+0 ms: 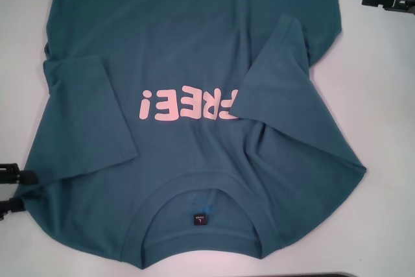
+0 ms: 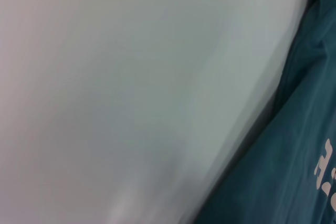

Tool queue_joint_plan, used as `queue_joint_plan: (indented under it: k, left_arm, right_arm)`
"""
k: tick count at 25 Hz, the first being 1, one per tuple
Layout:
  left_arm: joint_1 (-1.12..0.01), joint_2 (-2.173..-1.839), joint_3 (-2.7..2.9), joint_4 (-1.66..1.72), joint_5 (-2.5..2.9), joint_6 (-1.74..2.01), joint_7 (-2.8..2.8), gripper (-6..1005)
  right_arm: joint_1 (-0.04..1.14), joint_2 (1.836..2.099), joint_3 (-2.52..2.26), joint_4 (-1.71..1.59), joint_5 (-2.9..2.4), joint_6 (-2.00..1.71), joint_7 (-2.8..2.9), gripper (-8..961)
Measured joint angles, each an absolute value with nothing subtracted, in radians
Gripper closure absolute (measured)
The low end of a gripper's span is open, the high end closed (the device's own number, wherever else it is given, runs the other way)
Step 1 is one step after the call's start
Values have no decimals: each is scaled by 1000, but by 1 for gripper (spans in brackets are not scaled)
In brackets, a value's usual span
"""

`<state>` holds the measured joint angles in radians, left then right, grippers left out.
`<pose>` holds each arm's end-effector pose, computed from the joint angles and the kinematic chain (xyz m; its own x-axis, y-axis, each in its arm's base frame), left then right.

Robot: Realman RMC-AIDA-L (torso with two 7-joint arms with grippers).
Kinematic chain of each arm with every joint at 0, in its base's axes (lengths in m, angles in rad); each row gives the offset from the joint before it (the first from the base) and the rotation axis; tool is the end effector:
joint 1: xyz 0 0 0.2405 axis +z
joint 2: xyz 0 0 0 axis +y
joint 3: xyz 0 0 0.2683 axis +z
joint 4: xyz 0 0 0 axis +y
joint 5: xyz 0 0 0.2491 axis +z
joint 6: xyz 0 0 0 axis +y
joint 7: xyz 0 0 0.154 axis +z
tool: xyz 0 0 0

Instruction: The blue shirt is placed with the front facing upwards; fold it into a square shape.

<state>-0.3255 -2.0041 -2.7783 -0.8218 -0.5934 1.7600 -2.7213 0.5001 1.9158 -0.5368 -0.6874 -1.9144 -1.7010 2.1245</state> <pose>-0.4209 0.2539 0.0634 -0.4644 0.8534 0.2366 0.8854 0.4421 0.1435 0.3147 0.3743 0.0951 0.2635 -0.7427 -0.6156 -0.8597 -0.4702 0.1994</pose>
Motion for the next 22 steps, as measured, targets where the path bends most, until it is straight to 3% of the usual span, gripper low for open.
queue_joint_plan:
  k: [22]
  left_arm:
    - [-346,-2017,-2777,-861,-590,1777,-2730,449]
  right_arm:
    - [501,1913,-518,-687,-1914,-1699,2123,39]
